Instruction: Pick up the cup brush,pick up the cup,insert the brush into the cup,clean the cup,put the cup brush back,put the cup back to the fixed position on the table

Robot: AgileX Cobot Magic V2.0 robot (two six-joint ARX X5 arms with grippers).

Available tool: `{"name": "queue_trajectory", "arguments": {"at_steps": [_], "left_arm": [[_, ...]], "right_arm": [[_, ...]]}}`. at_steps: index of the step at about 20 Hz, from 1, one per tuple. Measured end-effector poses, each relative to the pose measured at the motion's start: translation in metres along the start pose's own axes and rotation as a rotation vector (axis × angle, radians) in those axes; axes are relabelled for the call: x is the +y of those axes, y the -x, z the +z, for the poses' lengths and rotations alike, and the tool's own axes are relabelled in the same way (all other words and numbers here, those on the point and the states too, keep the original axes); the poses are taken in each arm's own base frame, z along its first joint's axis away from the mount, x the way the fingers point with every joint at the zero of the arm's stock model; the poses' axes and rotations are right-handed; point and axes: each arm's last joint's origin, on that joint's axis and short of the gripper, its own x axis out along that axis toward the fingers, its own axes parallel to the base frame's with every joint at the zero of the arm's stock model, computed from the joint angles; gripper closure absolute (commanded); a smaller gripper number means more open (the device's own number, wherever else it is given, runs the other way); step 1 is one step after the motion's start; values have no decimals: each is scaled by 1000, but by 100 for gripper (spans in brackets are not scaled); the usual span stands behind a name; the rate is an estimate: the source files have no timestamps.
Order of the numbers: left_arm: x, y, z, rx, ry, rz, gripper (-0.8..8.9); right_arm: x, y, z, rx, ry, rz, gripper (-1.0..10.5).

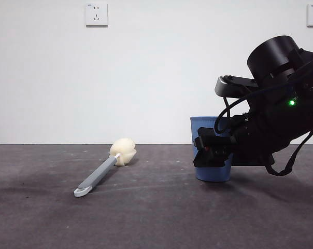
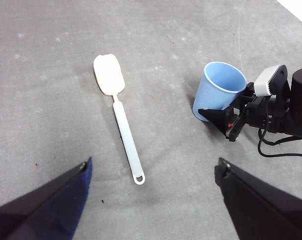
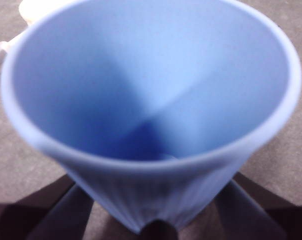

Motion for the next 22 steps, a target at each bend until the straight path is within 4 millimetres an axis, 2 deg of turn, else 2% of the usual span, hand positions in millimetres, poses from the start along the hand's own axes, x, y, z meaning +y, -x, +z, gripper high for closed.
{"name": "queue_trajectory", "arguments": {"at_steps": [4,5,10,13,17,22], "left_arm": [[0,0,0,0,0,0,401],[0,0,0,0,0,0,401],[0,0,0,4,0,1,401],[0,0,-1,8,-1,2,401],[0,0,-2,17,-2,5,401],[1,0,-3,29,-21,9,405]], "right_arm": [[0,0,-7,61,-1,3,493],[0,1,-9,74,-1,3,451],[0,13,4,58,-8,2,432],[0,26,6,145,-34,1,433],[3,63,16,275,-87,1,433],[9,132,32,325,-108,67,443]]}}
